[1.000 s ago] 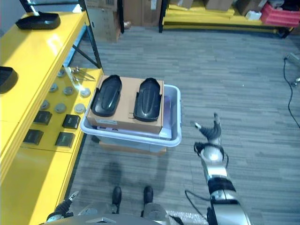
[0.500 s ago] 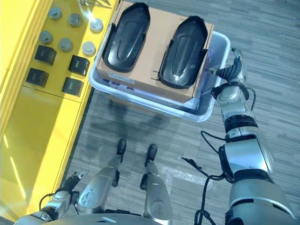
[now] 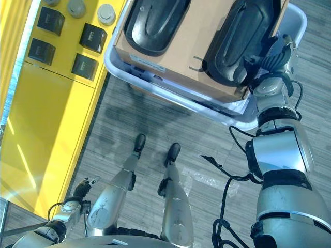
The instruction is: Move parts from the plastic box to the shelf.
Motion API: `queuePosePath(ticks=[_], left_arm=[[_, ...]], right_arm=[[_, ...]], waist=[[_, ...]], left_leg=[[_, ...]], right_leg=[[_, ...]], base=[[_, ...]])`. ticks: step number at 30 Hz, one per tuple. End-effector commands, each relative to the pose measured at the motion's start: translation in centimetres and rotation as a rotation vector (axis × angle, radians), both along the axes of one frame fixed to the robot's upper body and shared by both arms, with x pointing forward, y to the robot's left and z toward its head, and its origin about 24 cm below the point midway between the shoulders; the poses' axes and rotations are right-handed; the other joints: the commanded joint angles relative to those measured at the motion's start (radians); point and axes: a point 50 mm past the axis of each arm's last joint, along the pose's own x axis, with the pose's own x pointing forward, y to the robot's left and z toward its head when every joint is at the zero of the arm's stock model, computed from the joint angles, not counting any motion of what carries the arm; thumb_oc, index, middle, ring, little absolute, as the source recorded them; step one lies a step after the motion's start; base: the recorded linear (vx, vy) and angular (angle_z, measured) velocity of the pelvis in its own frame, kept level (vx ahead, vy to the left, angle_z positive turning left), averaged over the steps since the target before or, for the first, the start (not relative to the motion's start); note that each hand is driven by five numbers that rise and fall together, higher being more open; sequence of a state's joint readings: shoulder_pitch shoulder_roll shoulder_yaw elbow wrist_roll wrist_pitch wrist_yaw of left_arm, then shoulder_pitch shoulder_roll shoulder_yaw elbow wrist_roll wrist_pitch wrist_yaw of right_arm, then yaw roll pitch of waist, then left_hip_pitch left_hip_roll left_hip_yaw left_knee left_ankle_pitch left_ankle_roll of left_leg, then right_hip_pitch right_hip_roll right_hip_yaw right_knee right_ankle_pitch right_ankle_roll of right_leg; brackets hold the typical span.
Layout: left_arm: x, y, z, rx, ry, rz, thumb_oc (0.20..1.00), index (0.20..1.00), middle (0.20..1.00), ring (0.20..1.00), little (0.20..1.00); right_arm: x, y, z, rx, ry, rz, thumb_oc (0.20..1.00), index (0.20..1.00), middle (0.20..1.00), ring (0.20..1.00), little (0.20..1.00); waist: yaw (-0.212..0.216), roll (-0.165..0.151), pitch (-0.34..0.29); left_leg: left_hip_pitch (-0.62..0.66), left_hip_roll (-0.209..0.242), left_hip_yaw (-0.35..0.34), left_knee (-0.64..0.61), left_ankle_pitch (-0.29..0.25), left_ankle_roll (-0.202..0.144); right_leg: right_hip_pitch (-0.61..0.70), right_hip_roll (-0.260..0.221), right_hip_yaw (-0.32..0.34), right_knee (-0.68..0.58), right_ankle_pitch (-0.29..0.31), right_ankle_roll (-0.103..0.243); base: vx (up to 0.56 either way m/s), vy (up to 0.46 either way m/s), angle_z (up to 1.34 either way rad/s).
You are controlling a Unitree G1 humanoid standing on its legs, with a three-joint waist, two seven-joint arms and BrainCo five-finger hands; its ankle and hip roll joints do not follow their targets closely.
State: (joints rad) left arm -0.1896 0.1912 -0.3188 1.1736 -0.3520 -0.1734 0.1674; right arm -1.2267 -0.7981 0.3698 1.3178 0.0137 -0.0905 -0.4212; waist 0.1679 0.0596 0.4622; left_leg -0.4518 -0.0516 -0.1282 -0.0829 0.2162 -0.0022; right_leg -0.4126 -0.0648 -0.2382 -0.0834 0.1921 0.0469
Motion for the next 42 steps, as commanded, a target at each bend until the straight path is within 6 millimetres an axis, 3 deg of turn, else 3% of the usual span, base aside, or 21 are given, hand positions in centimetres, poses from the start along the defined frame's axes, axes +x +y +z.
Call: queuePosePath(ticks=[1,2,3,4,10,14,15,17,21,25,30,32,34,35,38,39,40,42], left_arm=[[0.4,-0.5,0.0,-0.004,0.011,-0.015,1.0,1.0,1.0,1.0,1.0],[0.9,-0.5,0.2,-0.021,-0.008,0.003,1.0,1.0,1.0,1.0,1.0],[0.9,-0.5,0.2,-0.021,-0.008,0.003,1.0,1.0,1.0,1.0,1.0],[0.9,-0.5,0.2,-0.021,-0.008,0.003,1.0,1.0,1.0,1.0,1.0],[1.5,-0.4,0.6,-0.024,-0.031,0.008,1.0,1.0,1.0,1.0,1.0],[2.2,-0.6,1.2,-0.052,-0.087,0.017,1.0,1.0,1.0,1.0,1.0],[2.1,-0.6,1.2,-0.051,-0.086,0.016,1.0,1.0,1.0,1.0,1.0],[2.5,-1.3,1.6,-0.064,-0.121,-0.032,1.0,1.0,1.0,1.0,1.0],[2.7,-1.7,2.0,-0.103,-0.151,-0.033,1.0,1.0,1.0,1.0,1.0],[3.4,-1.6,2.7,-0.131,-0.203,-0.014,1.0,1.0,1.0,1.0,1.0],[5.5,-0.6,6.1,-0.167,-0.384,-0.038,1.0,1.0,1.0,1.0,1.0],[6.6,0.0,8.5,-0.16,-0.49,-0.086,1.0,1.0,1.0,1.0,1.0],[6.6,0.2,9.2,-0.158,-0.518,-0.107,1.0,1.0,1.0,1.0,1.0],[7.2,1.0,11.7,-0.186,-0.613,-0.117,1.0,1.0,1.0,1.0,1.0],[7.4,0.7,14.7,-0.289,-0.732,-0.146,1.0,1.0,1.0,1.0,1.0],[7.4,0.7,14.7,-0.29,-0.73,-0.147,1.0,1.0,1.0,1.0,1.0],[7.6,-0.7,16.7,-0.432,-0.801,-0.172,1.0,1.0,1.0,1.0,1.0],[7.5,-1.7,17.5,-0.547,-0.825,-0.172,1.0,1.0,1.0,1.0,1.0]], right_arm=[[-0.7,-1.3,-0.4,-0.051,0.082,-0.023,1.0,1.0,1.0,1.0,1.0],[-0.3,-0.9,-1.7,-0.022,0.15,0.007,0.746,0.746,0.746,0.746,0.746],[-0.3,-0.9,-1.7,-0.021,0.15,0.008,0.391,0.391,0.391,0.391,0.391],[-0.3,-0.9,-1.7,-0.021,0.15,0.008,0.2,0.2,0.2,0.2,0.2],[-0.2,-0.7,-4.2,0.108,0.173,0.023,0.2,0.2,0.2,0.2,0.2],[-0.9,-0.2,-9.6,0.193,0.266,0.054,0.2,0.2,0.2,0.2,0.2],[-0.9,-0.2,-9.7,0.193,0.268,0.054,0.2,0.2,0.2,0.2,0.2],[-2.2,-0.8,-12.8,0.247,0.328,0.025,0.2,0.2,0.2,0.2,0.2],[-3.4,-1.7,-14.4,0.205,0.398,0.003,0.2,0.2,0.2,0.2,0.2],[-3.7,-2.0,-14.2,0.173,0.375,0.003,0.2,0.2,0.2,0.2,0.2],[-3.7,-1.2,-11.0,-0.047,0.253,0.103,0.2,0.2,0.2,0.2,0.2],[-4.4,-0.6,-10.0,-0.165,0.233,0.157,0.2,0.2,0.2,0.2,0.2],[-4.7,-0.4,-9.8,-0.208,0.23,0.18,0.2,0.2,0.2,0.2,0.2],[-5.6,1.9,-7.3,-0.403,0.187,0.284,0.2,0.2,0.2,0.2,0.2],[-6.9,3.4,-5.3,-0.539,0.125,0.341,0.2,0.2,0.2,0.2,0.2],[-7.1,3.3,-5.4,-0.537,0.128,0.339,0.2,0.2,0.2,0.2,0.2],[-7.9,4.6,-4.4,-0.589,0.077,0.384,0.2,0.2,0.2,0.2,0.2],[-8.6,5.8,-3.8,-0.635,0.039,0.429,0.2,0.2,0.2,0.2,0.2]], waist=[[0.005,-0.019,-0.031],[0.006,-0.017,-0.024],[0.005,-0.017,-0.024],[0.005,-0.017,-0.024],[0.002,-0.013,-0.03],[-0.006,-0.021,-0.05],[-0.005,-0.021,-0.049],[-0.011,-0.018,-0.069],[-0.02,-0.015,-0.098],[-0.035,-0.016,-0.12],[-0.065,-0.02,-0.199],[-0.073,-0.022,-0.23],[-0.077,-0.025,-0.247],[-0.092,-0.027,-0.279],[-0.102,-0.033,-0.327],[-0.101,-0.034,-0.327],[-0.107,-0.041,-0.357],[-0.116,-0.049,-0.384]], left_leg=[[-0.005,0.023,-0.034,-0.004,-0.024,-0.076],[-0.01,0.018,-0.037,-0.004,-0.022,-0.075],[-0.01,0.018,-0.037,-0.004,-0.022,-0.075],[-0.01,0.018,-0.037,-0.004,-0.022,-0.075],[0.001,0.015,-0.038,-0.004,-0.025,-0.075],[0.053,0.019,-0.031,-0.004,-0.04,-0.073],[0.055,0.019,-0.032,-0.004,-0.041,-0.073],[0.09,0.023,-0.029,-0.004,-0.049,-0.072],[0.145,0.024,-0.02,-0.004,-0.063,-0.068],[0.192,0.026,-0.008,-0.004,-0.073,-0.066],[0.288,0.044,0.021,-0.004,-0.094,-0.066],[0.329,0.05,0.029,-0.004,-0.107,-0.067],[0.339,0.05,0.031,-0.004,-0.109,-0.066],[0.378,0.056,0.045,-0.004,-0.12,-0.065],[0.417,0.061,0.056,-0.004,-0.133,-0.062],[0.419,0.061,0.055,-0.004,-0.134,-0.062],[0.442,0.062,0.059,-0.004,-0.145,-0.059],[0.459,0.061,0.065,-0.004,-0.147,-0.054]], right_leg=[[0.035,-0.076,0.073,-0.004,0.037,0.101],[0.033,-0.078,0.069,-0.004,0.035,0.101],[0.033,-0.078,0.069,-0.004,0.035,0.101],[0.033,-0.078,0.069,-0.004,0.035,0.101],[0.045,-0.086,0.062,-0.004,0.03,0.102],[0.094,-0.084,0.06,-0.004,0.014,0.098],[0.097,-0.084,0.059,-0.004,0.014,0.098],[0.131,-0.085,0.05,-0.004,0.0,0.095],[0.184,-0.088,0.039,-0.004,-0.014,0.09],[0.221,-0.085,0.044,-0.004,-0.023,0.088],[0.31,-0.082,0.051,-0.004,-0.048,0.084],[0.352,-0.081,0.048,-0.004,-0.064,0.082],[0.36,-0.082,0.048,-0.004,-0.065,0.081],[0.392,-0.079,0.057,-0.004,-0.074,0.08],[0.425,-0.077,0.061,-0.004,-0.086,0.078],[0.427,-0.077,0.061,-0.004,-0.086,0.078],[0.448,-0.076,0.065,-0.004,-0.096,0.077],[0.461,-0.076,0.072,-0.004,-0.093,0.076]], base=[[0.03,0.015,0.0],[0.0,0.0,0.0],[0.0,0.0,0.0],[0.01,0.014,0.04],[0.01,0.006,0.01],[0.05,-0.021,0.02],[0.03,-0.036,0.01],[0.03,-0.042,0.01],[0.0,-0.007,-0.01],[0.01,-0.02,-0.08],[0.04,-0.042,-0.14],[0.05,-0.045,-0.06],[0.06,-0.018,-0.08],[0.11,-0.014,-0.13],[0.08,-0.015,-0.14],[0.08,-0.024,-0.23],[0.03,-0.014,-0.22],[0.07,-0.015,-0.11]])
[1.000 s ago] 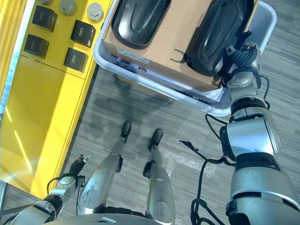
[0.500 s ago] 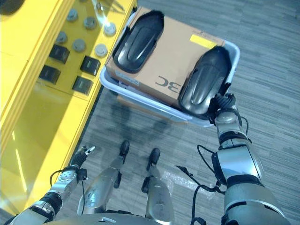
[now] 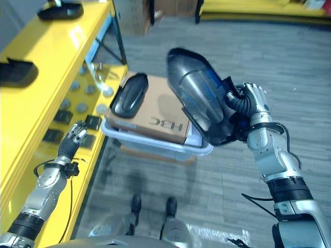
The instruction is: Move parts from the plastic box to the shelf.
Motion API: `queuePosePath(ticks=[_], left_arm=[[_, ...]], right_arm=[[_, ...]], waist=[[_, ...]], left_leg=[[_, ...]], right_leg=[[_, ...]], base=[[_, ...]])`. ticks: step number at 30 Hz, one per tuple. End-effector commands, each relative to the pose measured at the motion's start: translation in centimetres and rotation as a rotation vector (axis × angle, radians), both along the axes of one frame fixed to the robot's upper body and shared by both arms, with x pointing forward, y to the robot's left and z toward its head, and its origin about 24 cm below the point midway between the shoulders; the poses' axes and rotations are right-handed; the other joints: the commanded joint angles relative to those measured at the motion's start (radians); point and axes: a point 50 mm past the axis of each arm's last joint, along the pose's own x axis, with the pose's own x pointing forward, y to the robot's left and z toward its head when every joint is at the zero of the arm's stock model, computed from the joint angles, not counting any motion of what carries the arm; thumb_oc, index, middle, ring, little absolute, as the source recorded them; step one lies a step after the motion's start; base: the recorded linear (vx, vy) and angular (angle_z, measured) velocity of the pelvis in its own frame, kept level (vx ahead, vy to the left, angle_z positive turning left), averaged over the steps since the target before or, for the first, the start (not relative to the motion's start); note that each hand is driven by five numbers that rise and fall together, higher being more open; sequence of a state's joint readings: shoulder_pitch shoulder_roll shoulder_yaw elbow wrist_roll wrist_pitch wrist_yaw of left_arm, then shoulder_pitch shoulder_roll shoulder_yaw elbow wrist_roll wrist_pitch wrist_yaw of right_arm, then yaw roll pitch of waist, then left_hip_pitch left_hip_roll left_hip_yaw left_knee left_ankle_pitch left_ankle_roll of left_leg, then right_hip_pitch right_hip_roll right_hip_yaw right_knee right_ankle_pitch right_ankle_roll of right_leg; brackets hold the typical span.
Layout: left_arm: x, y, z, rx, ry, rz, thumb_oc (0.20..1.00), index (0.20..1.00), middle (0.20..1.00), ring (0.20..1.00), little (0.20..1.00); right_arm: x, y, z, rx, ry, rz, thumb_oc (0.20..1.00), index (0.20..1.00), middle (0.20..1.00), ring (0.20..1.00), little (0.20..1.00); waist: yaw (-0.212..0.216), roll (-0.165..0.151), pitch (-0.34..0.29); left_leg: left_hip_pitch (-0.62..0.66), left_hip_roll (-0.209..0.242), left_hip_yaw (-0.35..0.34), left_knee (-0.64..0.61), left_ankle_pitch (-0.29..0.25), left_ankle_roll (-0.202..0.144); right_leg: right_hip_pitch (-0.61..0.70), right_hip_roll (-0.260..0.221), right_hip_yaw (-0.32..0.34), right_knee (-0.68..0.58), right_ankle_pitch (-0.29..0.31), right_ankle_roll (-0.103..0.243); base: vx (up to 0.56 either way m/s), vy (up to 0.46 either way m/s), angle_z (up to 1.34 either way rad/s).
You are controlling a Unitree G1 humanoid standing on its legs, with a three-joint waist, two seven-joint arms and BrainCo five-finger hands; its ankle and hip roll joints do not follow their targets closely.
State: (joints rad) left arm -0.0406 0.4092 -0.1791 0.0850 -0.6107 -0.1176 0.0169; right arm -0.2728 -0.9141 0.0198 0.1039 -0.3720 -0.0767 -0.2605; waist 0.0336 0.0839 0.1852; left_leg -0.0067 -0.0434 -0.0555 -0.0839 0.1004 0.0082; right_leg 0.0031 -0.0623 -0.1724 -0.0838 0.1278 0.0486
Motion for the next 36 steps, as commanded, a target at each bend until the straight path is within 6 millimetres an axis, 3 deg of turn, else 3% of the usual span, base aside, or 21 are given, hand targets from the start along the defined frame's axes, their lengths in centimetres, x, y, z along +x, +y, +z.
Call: queuePosePath(ticks=[1,3,5,14,21,28,36], left_arm=[[0.3,-1.9,0.3,-0.17,-0.008,-0.091,1.0,1.0,1.0,1.0,1.0],[0.3,-2.5,0.7,-0.187,-0.021,-0.107,1.0,1.0,1.0,1.0,1.0],[0.5,-4.0,1.7,-0.22,-0.048,-0.142,1.0,1.0,1.0,1.0,1.0],[-0.3,-9.5,1.1,-0.353,0.057,-0.343,1.0,1.0,1.0,1.0,1.0],[-0.5,-11.0,1.9,-0.364,0.045,-0.434,1.0,1.0,1.0,1.0,1.0],[-0.4,-11.2,3.7,-0.305,-0.052,-0.475,1.0,1.0,1.0,1.0,1.0],[-0.1,-11.5,4.2,-0.24,-0.095,-0.489,1.0,1.0,1.0,1.0,1.0]], right_arm=[[-0.4,1.0,2.8,-0.088,-0.105,0.06,0.2,0.2,0.2,0.2,0.2],[-0.7,1.3,3.0,-0.088,-0.123,0.074,0.2,0.2,0.2,0.2,0.2],[-1.0,2.9,3.5,-0.065,-0.165,0.152,0.2,0.2,0.2,0.2,0.2],[-2.0,8.5,3.7,-0.047,-0.213,0.395,0.2,0.2,0.2,0.2,0.2],[-1.4,10.4,2.4,-0.056,-0.129,0.487,0.2,0.2,0.2,0.2,0.2],[-0.5,10.3,0.8,-0.091,-0.038,0.464,0.2,0.2,0.2,0.2,0.2],[-0.4,11.6,0.7,-0.095,-0.014,0.531,0.2,0.2,0.2,0.2,0.2]], waist=[[0.017,-0.078,-0.118],[0.018,-0.08,-0.127],[0.016,-0.082,-0.147],[0.017,-0.09,-0.183],[0.029,-0.095,-0.177],[0.046,-0.104,-0.166],[0.054,-0.111,-0.162]], left_leg=[[0.026,0.054,-0.005,-0.003,-0.037,-0.062],[0.036,0.053,-0.003,-0.003,-0.042,-0.058],[0.057,0.052,0.001,-0.003,-0.051,-0.052],[0.124,0.049,-0.006,-0.003,-0.077,-0.037],[0.13,0.05,-0.012,-0.003,-0.079,-0.035],[0.126,0.049,-0.025,-0.003,-0.076,-0.035],[0.123,0.05,-0.03,-0.003,-0.074,-0.036]], right_leg=[[0.055,-0.077,0.012,-0.004,-0.031,0.074],[0.063,-0.076,0.015,-0.003,-0.034,0.073],[0.078,-0.075,0.02,0.0,-0.043,0.072],[0.146,-0.072,0.013,0.013,-0.072,0.067],[0.153,-0.072,0.009,0.014,-0.073,0.066],[0.155,-0.071,0.0,0.013,-0.069,0.066],[0.154,-0.07,-0.001,0.01,-0.065,0.064]], base=[[0.09,-0.015,-0.04],[0.04,-0.007,-0.1],[0.06,-0.006,-0.16],[0.05,-0.012,-0.01],[0.0,0.0,0.0],[-0.01,-0.006,0.06],[0.0,-0.003,0.03]])
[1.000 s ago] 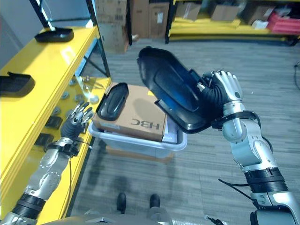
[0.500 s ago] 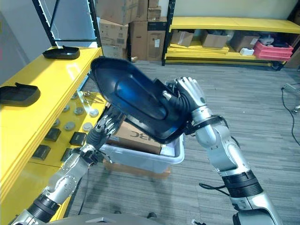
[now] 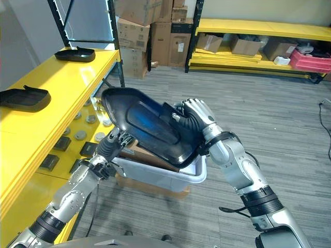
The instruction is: Move parts from the plastic box to the shelf.
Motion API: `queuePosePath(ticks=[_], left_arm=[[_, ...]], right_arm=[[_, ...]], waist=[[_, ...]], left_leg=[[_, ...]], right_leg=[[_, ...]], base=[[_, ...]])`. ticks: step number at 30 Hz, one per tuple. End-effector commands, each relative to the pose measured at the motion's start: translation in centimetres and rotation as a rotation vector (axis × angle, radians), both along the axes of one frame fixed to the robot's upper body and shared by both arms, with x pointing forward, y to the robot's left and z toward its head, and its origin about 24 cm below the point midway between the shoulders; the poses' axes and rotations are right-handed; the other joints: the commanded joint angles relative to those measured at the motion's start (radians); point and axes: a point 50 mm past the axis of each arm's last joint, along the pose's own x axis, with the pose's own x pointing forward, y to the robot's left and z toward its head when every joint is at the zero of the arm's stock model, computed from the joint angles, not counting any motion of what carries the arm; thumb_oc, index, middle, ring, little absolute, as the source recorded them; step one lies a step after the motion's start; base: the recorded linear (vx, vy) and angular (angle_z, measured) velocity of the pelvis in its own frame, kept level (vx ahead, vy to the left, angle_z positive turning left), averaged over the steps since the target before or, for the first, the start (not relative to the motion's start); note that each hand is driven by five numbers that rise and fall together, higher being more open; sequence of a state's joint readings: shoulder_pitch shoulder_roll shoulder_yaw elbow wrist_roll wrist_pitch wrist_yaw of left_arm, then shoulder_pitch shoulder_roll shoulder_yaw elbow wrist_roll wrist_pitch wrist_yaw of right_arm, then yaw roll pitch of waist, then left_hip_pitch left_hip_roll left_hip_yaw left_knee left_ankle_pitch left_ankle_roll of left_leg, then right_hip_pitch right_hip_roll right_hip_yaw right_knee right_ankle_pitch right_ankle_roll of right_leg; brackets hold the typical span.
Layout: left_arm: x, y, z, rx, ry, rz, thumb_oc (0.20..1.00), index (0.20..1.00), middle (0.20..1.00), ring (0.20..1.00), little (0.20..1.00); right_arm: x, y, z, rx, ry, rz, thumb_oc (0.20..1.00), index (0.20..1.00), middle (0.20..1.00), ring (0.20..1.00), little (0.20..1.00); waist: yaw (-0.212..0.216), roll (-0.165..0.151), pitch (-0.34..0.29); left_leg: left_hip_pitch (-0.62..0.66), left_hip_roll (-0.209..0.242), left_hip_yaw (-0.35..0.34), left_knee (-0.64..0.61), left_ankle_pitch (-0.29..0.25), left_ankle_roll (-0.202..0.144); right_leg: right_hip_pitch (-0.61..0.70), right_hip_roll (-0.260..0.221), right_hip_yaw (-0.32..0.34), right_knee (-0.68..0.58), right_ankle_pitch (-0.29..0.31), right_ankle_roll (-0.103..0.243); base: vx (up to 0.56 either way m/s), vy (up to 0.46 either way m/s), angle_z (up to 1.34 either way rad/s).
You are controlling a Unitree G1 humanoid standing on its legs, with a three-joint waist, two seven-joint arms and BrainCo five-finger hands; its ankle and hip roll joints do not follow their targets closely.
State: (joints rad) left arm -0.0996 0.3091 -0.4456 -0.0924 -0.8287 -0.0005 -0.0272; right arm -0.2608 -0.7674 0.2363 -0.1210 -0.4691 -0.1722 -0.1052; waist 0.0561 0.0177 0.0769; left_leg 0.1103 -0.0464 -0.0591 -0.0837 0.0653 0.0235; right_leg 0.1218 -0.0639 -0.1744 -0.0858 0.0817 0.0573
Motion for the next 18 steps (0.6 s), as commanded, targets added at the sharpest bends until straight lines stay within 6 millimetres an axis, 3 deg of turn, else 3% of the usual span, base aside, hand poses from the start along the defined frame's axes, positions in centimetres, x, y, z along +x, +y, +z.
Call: queuePosePath(ticks=[1,11,12,13,14,18], left_arm=[[1.1,-1.3,2.5,0.064,-0.175,-0.065,1.0,1.0,1.0,1.0,1.0],[2.3,-0.1,2.7,0.301,-0.295,-0.003,1.0,1.0,1.0,1.0,1.0],[2.7,0.4,2.8,0.331,-0.31,0.043,0.896,0.896,0.896,0.896,0.896],[3.0,0.5,2.9,0.37,-0.332,0.047,0.702,0.702,0.702,0.702,0.702],[3.2,0.8,3.0,0.386,-0.339,0.077,0.203,0.203,0.203,0.203,0.203],[3.6,1.5,3.4,0.349,-0.336,0.136,0.2,0.2,0.2,0.2,0.2]], right_arm=[[0.6,1.7,3.8,0.023,-0.129,0.108,0.2,0.2,0.2,0.2,0.2],[-0.8,5.2,4.7,0.048,-0.078,0.333,0.2,0.2,0.2,0.2,0.2],[-1.4,6.1,4.7,0.045,-0.059,0.394,0.2,0.2,0.2,0.2,0.2],[-1.6,6.5,4.5,0.052,-0.037,0.416,0.2,0.2,0.2,0.2,0.2],[-1.7,6.7,4.3,0.066,-0.016,0.434,0.2,0.2,0.2,0.2,0.2],[-2.3,7.3,3.0,0.105,0.074,0.489,0.2,0.2,0.2,0.2,0.2]], waist=[[0.034,-0.046,-0.056],[0.044,-0.051,-0.061],[0.045,-0.054,-0.058],[0.042,-0.054,-0.058],[0.042,-0.055,-0.057],[0.041,-0.056,-0.057]], left_leg=[[0.005,0.053,-0.026,-0.004,-0.039,-0.051],[0.002,0.054,-0.028,-0.004,-0.037,-0.053],[-0.001,0.055,-0.028,-0.004,-0.036,-0.054],[-0.001,0.055,-0.027,-0.004,-0.036,-0.054],[-0.001,0.055,-0.027,-0.004,-0.036,-0.054],[-0.005,0.055,-0.026,-0.004,-0.035,-0.055]], right_leg=[[0.035,-0.067,0.002,0.012,-0.018,0.055],[0.033,-0.063,0.001,0.014,-0.018,0.053],[0.031,-0.064,-0.001,0.014,-0.016,0.053],[0.029,-0.064,-0.002,0.015,-0.016,0.054],[0.029,-0.063,-0.002,0.016,-0.016,0.054],[0.026,-0.064,-0.002,0.015,-0.016,0.054]], base=[[0.0,0.0,0.0],[0.0,0.0,0.0],[0.0,0.0,0.0],[0.0,0.0,0.0],[0.0,0.0,0.0],[0.0,0.0,0.0]])
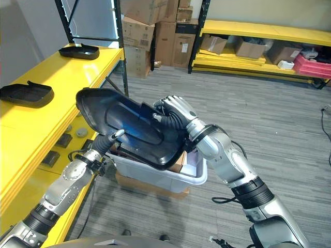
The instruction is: Move parts from the plastic box to the shelf.
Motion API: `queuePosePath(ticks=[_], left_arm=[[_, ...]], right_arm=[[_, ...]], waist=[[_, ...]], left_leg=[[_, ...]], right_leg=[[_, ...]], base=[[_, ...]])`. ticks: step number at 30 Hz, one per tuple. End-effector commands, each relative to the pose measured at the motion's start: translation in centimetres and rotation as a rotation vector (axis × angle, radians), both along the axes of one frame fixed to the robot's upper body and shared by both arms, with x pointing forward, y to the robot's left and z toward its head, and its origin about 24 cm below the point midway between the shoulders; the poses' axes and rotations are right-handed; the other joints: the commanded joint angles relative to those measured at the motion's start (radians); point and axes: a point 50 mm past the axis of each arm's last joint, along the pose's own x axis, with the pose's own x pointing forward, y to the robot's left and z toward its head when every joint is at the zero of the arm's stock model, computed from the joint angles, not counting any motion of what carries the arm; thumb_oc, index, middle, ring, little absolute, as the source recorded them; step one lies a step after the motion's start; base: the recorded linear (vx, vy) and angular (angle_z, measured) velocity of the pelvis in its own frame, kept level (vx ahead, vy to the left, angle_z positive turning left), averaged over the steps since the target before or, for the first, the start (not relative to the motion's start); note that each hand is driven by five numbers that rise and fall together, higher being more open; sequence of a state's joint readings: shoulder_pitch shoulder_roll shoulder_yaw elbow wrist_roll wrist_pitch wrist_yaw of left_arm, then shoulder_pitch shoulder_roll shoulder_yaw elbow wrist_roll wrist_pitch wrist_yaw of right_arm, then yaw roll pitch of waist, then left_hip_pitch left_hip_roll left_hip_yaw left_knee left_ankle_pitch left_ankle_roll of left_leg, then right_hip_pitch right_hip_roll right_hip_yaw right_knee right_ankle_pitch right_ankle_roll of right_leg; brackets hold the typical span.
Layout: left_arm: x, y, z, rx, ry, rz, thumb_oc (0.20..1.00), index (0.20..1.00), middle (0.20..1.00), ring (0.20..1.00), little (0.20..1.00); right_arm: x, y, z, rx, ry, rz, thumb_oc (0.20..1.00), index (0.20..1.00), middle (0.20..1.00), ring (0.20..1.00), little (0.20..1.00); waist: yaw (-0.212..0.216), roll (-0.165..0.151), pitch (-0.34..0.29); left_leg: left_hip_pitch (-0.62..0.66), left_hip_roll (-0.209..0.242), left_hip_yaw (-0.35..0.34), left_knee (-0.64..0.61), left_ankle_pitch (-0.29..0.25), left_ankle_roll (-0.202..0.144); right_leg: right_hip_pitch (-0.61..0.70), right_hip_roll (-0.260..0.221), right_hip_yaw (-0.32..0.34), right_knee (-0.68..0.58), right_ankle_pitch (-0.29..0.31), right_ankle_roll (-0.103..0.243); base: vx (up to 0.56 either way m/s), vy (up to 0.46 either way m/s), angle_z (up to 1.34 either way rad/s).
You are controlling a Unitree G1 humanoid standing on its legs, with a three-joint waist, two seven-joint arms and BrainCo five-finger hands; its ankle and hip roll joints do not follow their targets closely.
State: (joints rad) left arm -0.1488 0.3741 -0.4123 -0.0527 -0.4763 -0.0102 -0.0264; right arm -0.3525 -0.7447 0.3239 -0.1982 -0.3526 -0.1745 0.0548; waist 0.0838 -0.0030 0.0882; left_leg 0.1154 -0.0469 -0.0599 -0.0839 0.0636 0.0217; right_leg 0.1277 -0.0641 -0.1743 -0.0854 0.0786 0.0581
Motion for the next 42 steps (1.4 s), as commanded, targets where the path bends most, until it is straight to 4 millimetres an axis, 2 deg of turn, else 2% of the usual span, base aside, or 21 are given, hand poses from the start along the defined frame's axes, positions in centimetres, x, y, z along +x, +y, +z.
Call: queuePosePath(ticks=[1,4,7,10,19,21,22,23,24,29,30,31,33,38,40,41,42], left_arm=[[2.4,-0.2,3.0,-0.041,-0.159,0.066,0.2,0.2,0.2,0.2,0.2],[2.8,0.3,3.0,-0.104,-0.168,0.127,0.2,0.2,0.2,0.2,0.2],[3.0,1.0,2.5,-0.157,-0.147,0.187,0.2,0.2,0.2,0.2,0.2],[2.9,1.5,2.1,-0.18,-0.141,0.227,0.2,0.2,0.2,0.2,0.2],[2.5,2.1,1.4,-0.096,-0.166,0.246,0.2,0.2,0.2,0.2,0.2],[2.5,2.4,1.2,-0.079,-0.173,0.267,0.2,0.2,0.2,0.2,0.2],[2.4,2.6,1.2,-0.069,-0.176,0.277,0.2,0.2,0.2,0.2,0.2],[2.4,2.6,1.1,-0.069,-0.175,0.277,0.2,0.2,0.2,0.2,0.2],[2.2,3.3,1.3,-0.047,-0.201,0.312,0.2,0.2,0.2,0.2,0.2],[1.5,5.8,2.0,0.101,-0.313,0.446,0.2,0.2,0.2,0.2,0.2],[1.1,7.0,2.6,0.17,-0.376,0.514,0.2,0.2,0.2,0.2,0.2],[1.1,7.0,2.6,0.171,-0.374,0.514,0.2,0.2,0.2,0.2,0.2],[0.5,8.4,2.9,0.193,-0.402,0.582,0.2,0.2,0.2,0.2,0.2],[0.0,9.5,3.4,0.217,-0.439,0.626,0.2,0.2,0.2,0.2,0.2],[-0.2,9.8,3.3,0.229,-0.437,0.644,0.2,0.2,0.2,0.2,0.2],[-0.3,10.2,3.3,0.238,-0.441,0.665,0.2,0.2,0.2,0.2,0.2],[-0.3,10.3,3.3,0.238,-0.44,0.665,0.2,0.2,0.2,0.2,0.2]], right_arm=[[-2.2,3.6,1.1,0.12,0.033,0.276,0.2,0.2,0.2,0.2,0.2],[-2.8,4.3,-1.4,0.186,0.212,0.338,0.2,0.2,0.2,0.2,0.2],[-3.1,4.4,-2.6,0.226,0.29,0.358,0.2,0.2,0.2,0.2,0.2],[-3.7,4.7,-3.4,0.255,0.326,0.373,0.2,0.2,0.2,0.2,0.2],[-3.8,5.0,-3.4,0.353,0.337,0.384,0.2,0.2,0.2,0.2,0.2],[-3.5,4.5,-4.0,0.482,0.374,0.337,0.2,0.2,0.2,0.2,0.2],[-3.5,4.4,-4.1,0.501,0.376,0.327,0.291,0.291,0.291,0.291,0.291],[-3.5,4.4,-4.2,0.502,0.377,0.327,0.881,0.881,0.881,0.881,0.881],[-3.5,3.6,-4.3,0.572,0.375,0.289,1.0,1.0,1.0,1.0,1.0],[-3.2,0.5,-3.1,0.742,0.259,0.159,1.0,1.0,1.0,1.0,1.0],[-3.0,-1.2,-2.6,0.84,0.195,0.09,1.0,1.0,1.0,1.0,1.0],[-3.0,-1.2,-2.6,0.841,0.196,0.09,1.0,1.0,1.0,1.0,1.0],[-3.0,-3.4,-2.3,0.924,0.107,-0.011,1.0,1.0,1.0,1.0,1.0],[-3.2,-5.2,-1.9,0.932,0.028,-0.093,1.0,1.0,1.0,1.0,1.0],[-3.3,-5.9,-2.4,0.985,0.024,-0.14,1.0,1.0,1.0,1.0,1.0],[-3.5,-6.4,-3.6,1.007,0.053,-0.192,1.0,1.0,1.0,1.0,1.0],[-3.5,-6.4,-3.6,1.007,0.053,-0.192,1.0,1.0,1.0,1.0,1.0]], waist=[[0.012,-0.035,-0.068],[0.005,-0.04,-0.061],[0.001,-0.041,-0.058],[-0.003,-0.041,-0.057],[-0.007,-0.032,-0.058],[-0.012,-0.027,-0.057],[-0.013,-0.026,-0.057],[-0.012,-0.026,-0.056],[-0.014,-0.025,-0.057],[-0.016,-0.029,-0.061],[-0.017,-0.032,-0.064],[-0.015,-0.031,-0.064],[-0.013,-0.034,-0.071],[-0.011,-0.04,-0.076],[-0.013,-0.041,-0.076],[-0.016,-0.042,-0.072],[-0.016,-0.042,-0.072]], left_leg=[[-0.01,0.055,-0.025,-0.003,-0.033,-0.054],[-0.013,0.056,-0.022,-0.003,-0.031,-0.059],[-0.012,0.057,-0.017,-0.003,-0.033,-0.061],[-0.013,0.058,-0.014,-0.003,-0.032,-0.063],[-0.015,0.058,-0.008,-0.003,-0.033,-0.066],[-0.016,0.059,-0.008,-0.003,-0.031,-0.067],[-0.016,0.059,-0.009,-0.003,-0.031,-0.068],[-0.009,0.061,-0.008,-0.003,-0.04,-0.069],[-0.011,0.063,-0.009,-0.003,-0.039,-0.07],[-0.007,0.069,-0.012,-0.003,-0.042,-0.075],[-0.011,0.071,-0.011,-0.003,-0.035,-0.074],[-0.005,0.073,-0.01,-0.003,-0.045,-0.075],[-0.004,0.075,-0.008,-0.003,-0.047,-0.076],[-0.003,0.08,-0.011,-0.003,-0.049,-0.079],[-0.005,0.081,-0.01,-0.003,-0.05,-0.079],[-0.013,0.08,-0.009,-0.003,-0.039,-0.078],[-0.012,0.08,-0.009,-0.003,-0.04,-0.078]], right_leg=[[0.02,-0.064,-0.003,0.014,-0.013,0.053],[0.017,-0.064,-0.004,0.014,-0.013,0.052],[0.015,-0.065,-0.002,0.012,-0.013,0.052],[0.013,-0.064,0.0,0.012,-0.013,0.052],[0.012,-0.063,0.001,0.007,-0.011,0.051],[0.012,-0.061,0.002,0.005,-0.011,0.05],[0.014,-0.061,0.001,0.004,-0.011,0.05],[0.021,-0.059,0.002,0.003,-0.018,0.05],[0.021,-0.058,-0.001,0.003,-0.019,0.049],[0.026,-0.053,-0.004,0.003,-0.023,0.047],[0.02,-0.052,-0.001,0.003,-0.016,0.046],[0.027,-0.051,0.0,0.002,-0.023,0.046],[0.025,-0.046,0.003,0.001,-0.025,0.044],[0.026,-0.04,0.004,-0.001,-0.025,0.042],[0.024,-0.038,0.006,-0.001,-0.026,0.041],[0.016,-0.039,0.007,-0.002,-0.016,0.04],[0.016,-0.039,0.007,-0.002,-0.017,0.04]], base=[[0.0,0.0,0.0],[0.0,0.0,0.0],[0.0,0.0,0.0],[0.0,-0.008,-0.02],[0.0,0.0,0.0],[0.0,0.0,0.0],[0.0,0.0,0.0],[0.0,0.0,0.0],[0.0,0.0,0.0],[0.01,-0.013,0.0],[0.0,0.0,0.0],[0.0,-0.023,-0.03],[0.03,-0.011,0.0],[0.01,-0.004,0.0],[-0.02,-0.005,0.0],[0.0,0.0,0.0],[-0.05,-0.009,0.0]])
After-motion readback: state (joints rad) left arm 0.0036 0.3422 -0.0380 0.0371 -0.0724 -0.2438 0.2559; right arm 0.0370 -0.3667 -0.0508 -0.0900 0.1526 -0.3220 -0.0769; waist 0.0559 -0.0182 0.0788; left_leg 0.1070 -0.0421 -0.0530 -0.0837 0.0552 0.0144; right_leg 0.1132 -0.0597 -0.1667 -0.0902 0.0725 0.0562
